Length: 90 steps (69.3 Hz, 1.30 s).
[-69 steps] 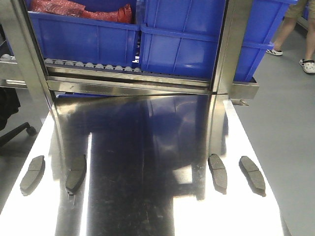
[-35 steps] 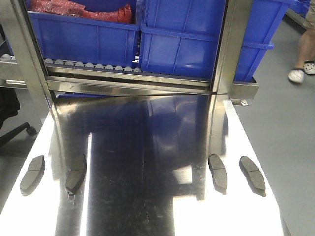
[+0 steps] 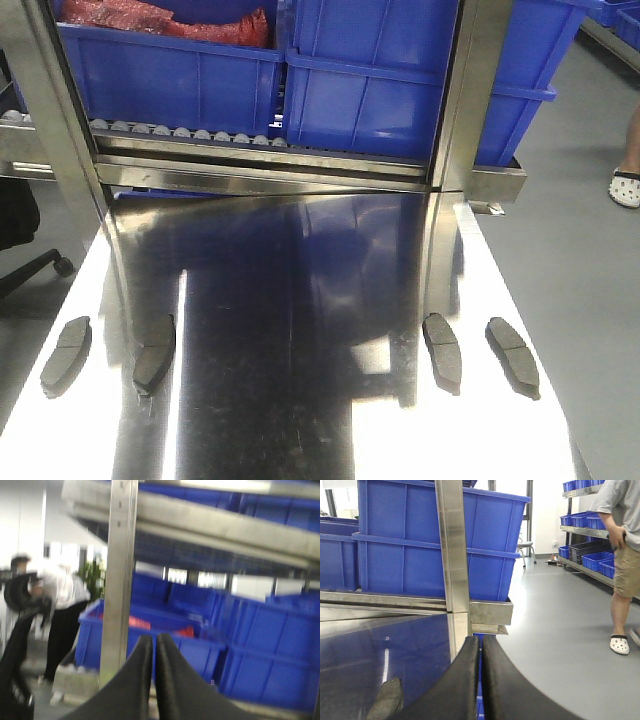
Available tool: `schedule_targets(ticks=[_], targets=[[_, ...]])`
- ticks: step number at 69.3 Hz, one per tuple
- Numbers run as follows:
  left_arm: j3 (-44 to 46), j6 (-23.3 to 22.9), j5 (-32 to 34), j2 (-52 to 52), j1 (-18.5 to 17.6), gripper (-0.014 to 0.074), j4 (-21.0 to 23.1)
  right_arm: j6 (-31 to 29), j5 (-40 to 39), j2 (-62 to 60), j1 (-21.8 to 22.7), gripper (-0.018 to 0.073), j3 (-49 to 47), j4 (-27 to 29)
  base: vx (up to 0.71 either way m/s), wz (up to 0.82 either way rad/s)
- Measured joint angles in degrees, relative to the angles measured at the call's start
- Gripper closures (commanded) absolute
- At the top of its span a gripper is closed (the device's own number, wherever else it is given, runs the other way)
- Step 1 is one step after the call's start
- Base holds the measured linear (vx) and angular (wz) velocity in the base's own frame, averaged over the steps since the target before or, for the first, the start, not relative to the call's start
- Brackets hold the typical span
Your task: Move and align brake pads A on conveyor
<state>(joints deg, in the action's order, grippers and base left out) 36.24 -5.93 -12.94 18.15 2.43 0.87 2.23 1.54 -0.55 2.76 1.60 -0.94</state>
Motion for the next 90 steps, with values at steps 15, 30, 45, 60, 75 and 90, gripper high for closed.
schedule_targets(ticks=[15, 30, 45, 60, 75, 90], targets=[[18.39, 7.49, -20.14, 19.60, 0.00, 0.0584, 0.06, 0.00, 0.00, 0.00, 0.00, 0.0563, 0.00, 0.00, 0.00, 0.00], [25.08, 8.72, -31.12, 34.28, 0.00, 0.0440, 0.06, 0.00, 0.00, 0.00, 0.00, 0.0563, 0.00, 0.00, 0.00, 0.00], [25.26, 8.78, -35.25, 44.01, 0.00, 0.0106, 0.11, 0.00, 0.00, 0.00, 0.00, 0.0563, 0.00, 0.00, 0.00, 0.00], [25.26, 8.78, -36.26, 52.80, 0.00, -0.0028, 0.21, 0.00, 0.00, 0.00, 0.00, 0.0563, 0.00, 0.00, 0.00, 0.00], [25.26, 8.78, -36.48, 61.56, 0.00, 0.0012, 0.21, 0.00, 0.00, 0.00, 0.00, 0.0563, 0.00, 0.00, 0.00, 0.00], [25.29, 9.89, -40.13, 70.70, 0.00, 0.0018, 0.21, 0.00, 0.00, 0.00, 0.00, 0.0563, 0.00, 0.00, 0.00, 0.00]])
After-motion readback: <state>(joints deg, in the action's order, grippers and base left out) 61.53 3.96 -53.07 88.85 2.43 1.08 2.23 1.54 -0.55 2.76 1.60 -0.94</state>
